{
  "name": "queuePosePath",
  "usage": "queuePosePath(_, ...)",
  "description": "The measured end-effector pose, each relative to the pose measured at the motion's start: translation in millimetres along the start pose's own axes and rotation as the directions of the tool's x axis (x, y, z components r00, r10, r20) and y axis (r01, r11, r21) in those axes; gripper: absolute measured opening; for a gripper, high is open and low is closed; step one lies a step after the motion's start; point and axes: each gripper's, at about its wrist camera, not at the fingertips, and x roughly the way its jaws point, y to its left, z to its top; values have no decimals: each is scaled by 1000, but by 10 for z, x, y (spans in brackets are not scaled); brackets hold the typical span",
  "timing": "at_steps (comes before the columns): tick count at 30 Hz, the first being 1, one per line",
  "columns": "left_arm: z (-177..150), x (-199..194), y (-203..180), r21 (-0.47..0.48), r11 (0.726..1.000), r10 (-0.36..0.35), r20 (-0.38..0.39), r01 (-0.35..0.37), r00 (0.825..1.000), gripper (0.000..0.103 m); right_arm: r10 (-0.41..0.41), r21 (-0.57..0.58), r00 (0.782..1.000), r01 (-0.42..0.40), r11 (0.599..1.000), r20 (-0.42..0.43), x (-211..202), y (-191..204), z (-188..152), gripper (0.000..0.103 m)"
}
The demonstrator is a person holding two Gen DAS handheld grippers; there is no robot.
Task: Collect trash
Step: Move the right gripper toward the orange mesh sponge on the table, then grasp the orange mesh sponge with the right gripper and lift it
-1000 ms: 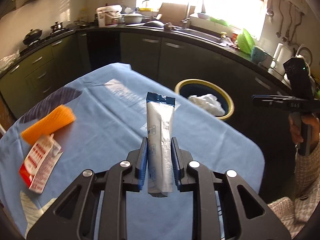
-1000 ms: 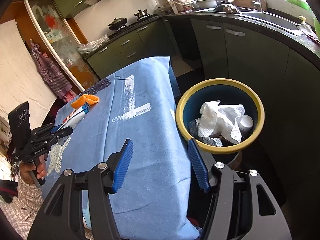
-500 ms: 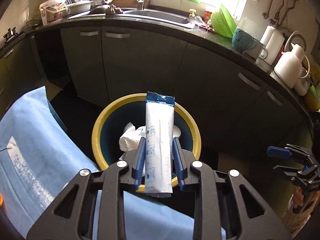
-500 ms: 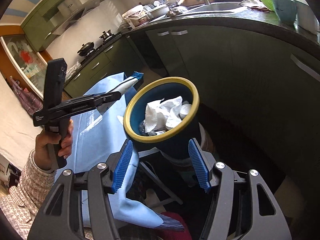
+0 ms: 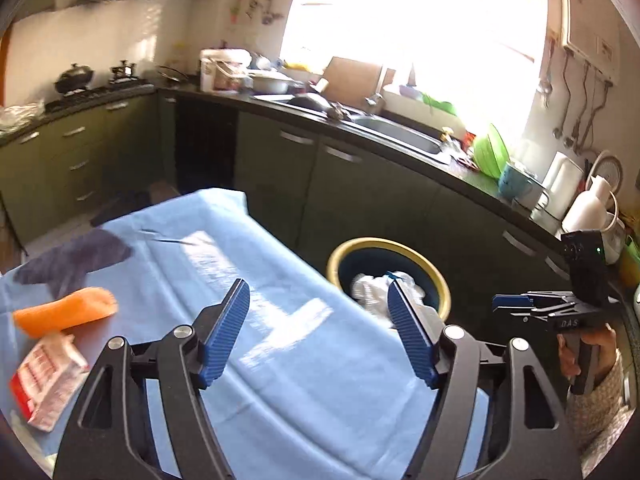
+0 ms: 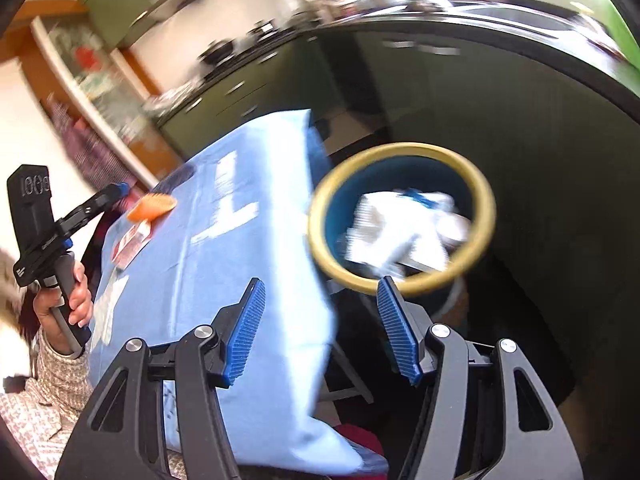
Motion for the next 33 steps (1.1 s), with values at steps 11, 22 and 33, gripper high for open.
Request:
queuePosePath(11, -347, -1070, 1358, -137, 892, 448, 149, -431, 881, 78, 294, -307, 939, -337, 890, -178, 1428, 2013, 823, 59)
queuePosePath(22, -402, -1430, 1544, -208, 855, 511, 179, -475, 841, 79, 149, -708, 969, -247, 661, -199, 2525, 3117, 935, 59)
queuePosePath(33, -424, -1409, 1548, -216, 873, 477, 183, -438, 860, 80, 104, -802, 979, -205, 561, -177, 2969, 3335, 901, 53)
